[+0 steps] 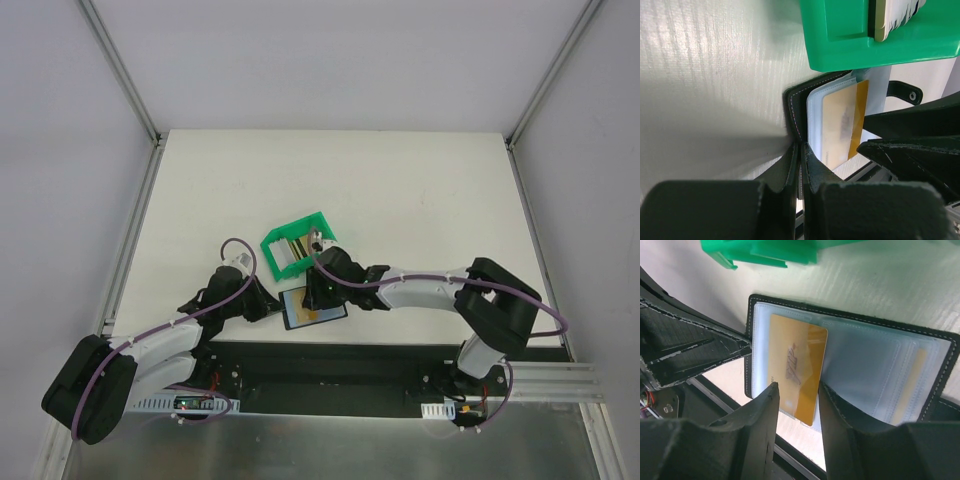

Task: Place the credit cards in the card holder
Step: Insert the credit card into the card holder.

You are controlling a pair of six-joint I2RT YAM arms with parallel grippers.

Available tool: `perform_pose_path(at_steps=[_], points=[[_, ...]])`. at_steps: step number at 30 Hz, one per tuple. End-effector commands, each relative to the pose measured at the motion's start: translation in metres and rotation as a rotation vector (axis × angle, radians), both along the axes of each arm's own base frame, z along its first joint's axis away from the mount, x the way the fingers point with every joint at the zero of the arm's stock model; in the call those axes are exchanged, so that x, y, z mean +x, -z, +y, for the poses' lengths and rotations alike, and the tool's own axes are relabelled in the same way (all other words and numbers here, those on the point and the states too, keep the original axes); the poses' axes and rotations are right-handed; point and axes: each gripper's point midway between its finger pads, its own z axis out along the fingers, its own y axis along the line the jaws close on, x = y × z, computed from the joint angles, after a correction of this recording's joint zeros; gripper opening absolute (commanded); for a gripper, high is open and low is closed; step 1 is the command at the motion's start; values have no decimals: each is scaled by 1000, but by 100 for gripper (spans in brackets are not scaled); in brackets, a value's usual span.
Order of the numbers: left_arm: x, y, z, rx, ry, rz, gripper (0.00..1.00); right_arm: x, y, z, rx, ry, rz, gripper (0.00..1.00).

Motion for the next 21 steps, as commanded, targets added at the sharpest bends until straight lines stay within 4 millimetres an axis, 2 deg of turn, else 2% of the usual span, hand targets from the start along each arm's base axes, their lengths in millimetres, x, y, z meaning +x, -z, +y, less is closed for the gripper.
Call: perform_pose_path(at_steps=[1, 8, 15, 19, 21], points=[[-28, 36, 25, 128, -8, 130, 0, -5, -15, 22, 58, -58, 11, 39], [-27, 35, 24, 126, -7, 129, 0, -10, -16, 39, 92, -94, 46, 39], [-27, 35, 24, 125, -9, 128, 0, -13, -21, 48, 126, -124, 60, 39], [-26, 34, 24, 124, -9, 123, 0, -7, -23, 37, 90, -95, 20, 40], [-26, 34, 24, 124, -9, 122, 0, -2, -32, 29, 72, -78, -24, 40]])
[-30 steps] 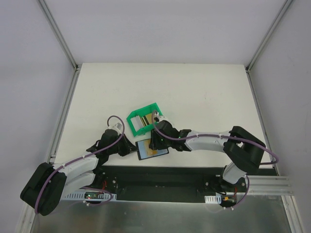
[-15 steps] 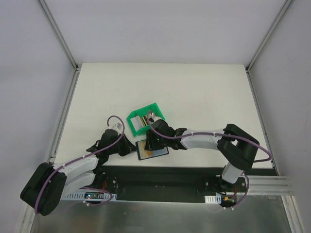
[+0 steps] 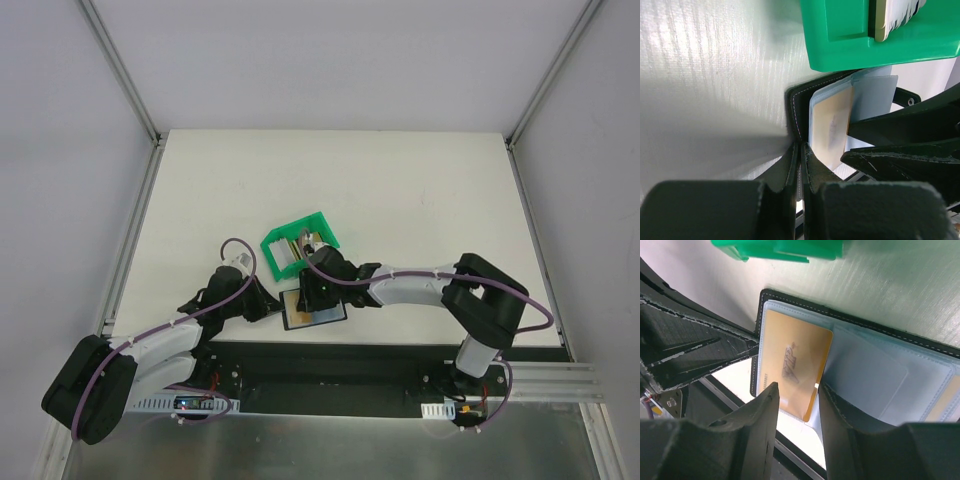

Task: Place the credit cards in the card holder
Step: Insert the credit card into the card holder.

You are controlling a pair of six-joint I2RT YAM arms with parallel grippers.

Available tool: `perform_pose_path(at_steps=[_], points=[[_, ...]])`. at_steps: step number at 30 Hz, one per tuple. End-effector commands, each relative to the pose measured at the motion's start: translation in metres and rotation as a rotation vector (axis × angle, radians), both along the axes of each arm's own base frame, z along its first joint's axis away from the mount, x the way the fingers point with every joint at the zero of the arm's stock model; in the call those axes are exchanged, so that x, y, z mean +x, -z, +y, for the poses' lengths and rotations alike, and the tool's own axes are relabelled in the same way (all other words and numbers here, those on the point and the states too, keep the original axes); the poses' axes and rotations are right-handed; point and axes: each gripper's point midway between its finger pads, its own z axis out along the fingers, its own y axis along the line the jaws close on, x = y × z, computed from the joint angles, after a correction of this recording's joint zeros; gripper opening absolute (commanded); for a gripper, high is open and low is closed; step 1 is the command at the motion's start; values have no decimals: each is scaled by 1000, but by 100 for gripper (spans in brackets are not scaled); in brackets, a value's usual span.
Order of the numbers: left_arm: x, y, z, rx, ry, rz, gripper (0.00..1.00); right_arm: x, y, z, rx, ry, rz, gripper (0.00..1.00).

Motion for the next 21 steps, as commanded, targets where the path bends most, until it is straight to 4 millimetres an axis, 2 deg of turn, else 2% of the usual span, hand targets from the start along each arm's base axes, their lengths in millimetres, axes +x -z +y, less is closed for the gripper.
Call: perform_pose_path(at_steps=[1, 2, 3, 6, 10, 12, 18, 21], points=[[-26, 34, 24, 122, -12, 120, 0, 10, -39, 6, 50, 5, -103, 40], [-26, 33, 24, 119, -9, 117, 0, 18, -42, -2, 29, 40, -138, 41], [-26, 34, 24, 119, -12, 120, 0, 18, -36, -14, -27, 63, -141, 41], [-25, 33, 23, 117, -10, 115, 0, 19, -22, -32, -114, 91, -115, 41], [-25, 32, 23, 118, -5, 115, 0, 9, -3, -39, -157, 87, -53, 40], [-26, 33, 24, 121, -4, 117, 0, 7, 1, -40, -166, 80, -44, 39], [-26, 32, 25, 119, -15, 111, 0, 20, 9, -84, -396, 141, -108, 33], [-27, 33, 26, 121, -14, 109, 0, 22, 12, -94, -463, 137, -124, 28]])
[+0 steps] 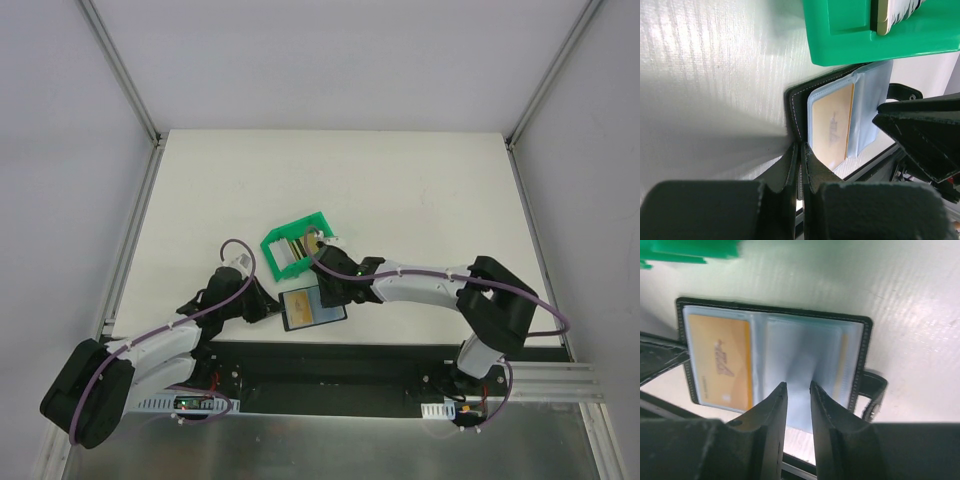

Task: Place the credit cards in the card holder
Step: Insert the credit card into the card holder.

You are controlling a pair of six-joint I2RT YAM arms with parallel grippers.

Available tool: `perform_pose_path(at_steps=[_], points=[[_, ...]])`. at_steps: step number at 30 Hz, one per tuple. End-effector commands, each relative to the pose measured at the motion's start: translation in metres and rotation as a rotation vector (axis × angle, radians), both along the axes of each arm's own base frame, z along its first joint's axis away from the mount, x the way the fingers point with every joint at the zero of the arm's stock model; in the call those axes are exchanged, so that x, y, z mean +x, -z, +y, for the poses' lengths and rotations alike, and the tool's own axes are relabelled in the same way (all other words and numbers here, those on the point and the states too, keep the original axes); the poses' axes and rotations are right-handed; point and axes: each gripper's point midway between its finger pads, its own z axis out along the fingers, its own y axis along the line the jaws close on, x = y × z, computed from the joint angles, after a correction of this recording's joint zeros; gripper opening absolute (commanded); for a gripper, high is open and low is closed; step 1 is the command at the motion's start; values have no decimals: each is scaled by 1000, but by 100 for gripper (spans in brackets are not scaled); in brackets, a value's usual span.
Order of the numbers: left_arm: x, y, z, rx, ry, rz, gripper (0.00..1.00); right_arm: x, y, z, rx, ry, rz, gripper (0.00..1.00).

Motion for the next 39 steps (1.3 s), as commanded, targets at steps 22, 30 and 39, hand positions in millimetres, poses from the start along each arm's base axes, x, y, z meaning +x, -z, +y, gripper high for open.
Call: perform_pose_path(at_steps=[22, 30, 39], points=[[-25, 34, 24, 135, 1, 119, 0, -22, -38, 58, 283, -122, 79, 37], [-21, 30, 22, 128, -1, 111, 0, -22, -11, 58, 251, -89, 140, 38], [-21, 29, 21, 126, 1, 120, 0, -26, 6, 55, 213, -86, 183, 39]])
